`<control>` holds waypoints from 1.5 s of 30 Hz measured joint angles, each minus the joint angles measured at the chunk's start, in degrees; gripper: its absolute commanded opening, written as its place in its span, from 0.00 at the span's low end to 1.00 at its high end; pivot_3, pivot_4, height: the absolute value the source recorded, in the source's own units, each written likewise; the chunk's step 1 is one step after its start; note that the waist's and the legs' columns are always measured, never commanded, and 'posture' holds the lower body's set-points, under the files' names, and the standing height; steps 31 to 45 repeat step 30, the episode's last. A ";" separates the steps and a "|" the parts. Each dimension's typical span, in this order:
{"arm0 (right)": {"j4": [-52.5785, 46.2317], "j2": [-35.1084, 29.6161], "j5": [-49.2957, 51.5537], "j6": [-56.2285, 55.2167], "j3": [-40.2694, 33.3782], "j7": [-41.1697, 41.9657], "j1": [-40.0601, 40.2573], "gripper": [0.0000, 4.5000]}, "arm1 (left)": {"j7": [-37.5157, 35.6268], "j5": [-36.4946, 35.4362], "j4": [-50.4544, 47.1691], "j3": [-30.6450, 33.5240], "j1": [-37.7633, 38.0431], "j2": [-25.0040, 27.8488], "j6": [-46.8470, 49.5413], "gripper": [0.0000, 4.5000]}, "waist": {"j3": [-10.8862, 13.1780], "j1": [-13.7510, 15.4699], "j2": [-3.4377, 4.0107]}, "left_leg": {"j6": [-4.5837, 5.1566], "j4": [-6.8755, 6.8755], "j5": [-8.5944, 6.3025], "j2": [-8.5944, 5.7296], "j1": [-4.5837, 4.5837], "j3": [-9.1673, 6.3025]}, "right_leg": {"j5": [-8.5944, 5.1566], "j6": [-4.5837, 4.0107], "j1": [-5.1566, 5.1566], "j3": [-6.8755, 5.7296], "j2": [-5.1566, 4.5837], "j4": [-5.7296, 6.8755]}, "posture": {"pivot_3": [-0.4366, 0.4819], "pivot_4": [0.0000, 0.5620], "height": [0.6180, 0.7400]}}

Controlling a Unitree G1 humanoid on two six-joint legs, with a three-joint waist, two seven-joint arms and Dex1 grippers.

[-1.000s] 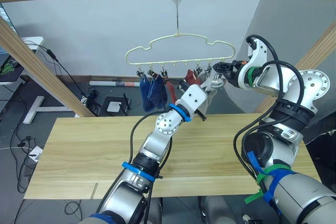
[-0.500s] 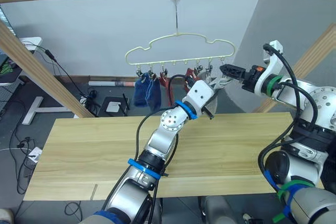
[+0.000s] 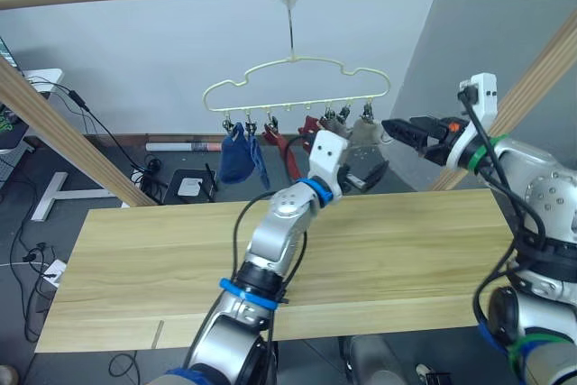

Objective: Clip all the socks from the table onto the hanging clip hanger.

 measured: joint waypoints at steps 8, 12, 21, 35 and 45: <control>-3.41 -12.63 -6.71 -18.45 7.91 14.92 16.23 1.00 | -15.87 -6.21 -15.19 10.50 18.20 31.13 8.21 1.00 | 0.33 0.23 -0.25 | 0.01 -0.04 -0.02 0.15 0.01 -0.04 | -0.03 0.01 -0.03 -0.05 0.11 -0.02 | 0.56 0.40 1.00; -1.86 -17.52 -12.43 -33.80 9.57 24.00 22.94 1.00 | -19.68 -6.60 -14.96 21.00 21.93 43.17 7.86 1.00 | 0.54 1.29 -0.21 | 0.01 0.05 -0.01 0.12 0.04 0.02 | -0.16 0.34 0.11 -0.01 0.06 -0.22 | 0.59 0.38 1.00; 0.15 -17.43 -11.64 -40.08 6.96 27.73 26.71 1.00 | -24.95 -9.14 -6.42 31.91 25.19 51.33 5.33 1.00 | 0.54 2.25 -0.23 | 0.00 0.02 -0.01 0.14 -0.05 -0.03 | 0.04 0.11 0.06 -0.04 0.07 -0.25 | 0.64 0.33 1.00; 0.22 -17.30 -11.28 -39.03 5.26 26.41 26.55 1.00 | -23.49 -9.99 -5.48 33.56 23.98 51.08 5.47 1.00 | 0.50 2.66 -0.21 | -0.01 0.02 -0.01 0.13 -0.04 -0.01 | 0.05 0.09 0.07 -0.03 0.05 -0.24 | 0.63 0.32 1.00; 0.22 -17.30 -11.28 -39.03 5.26 26.41 26.55 1.00 | -23.49 -9.99 -5.48 33.56 23.98 51.08 5.47 1.00 | 0.50 2.66 -0.21 | -0.01 0.02 -0.01 0.13 -0.04 -0.01 | 0.05 0.09 0.07 -0.03 0.05 -0.24 | 0.63 0.32 1.00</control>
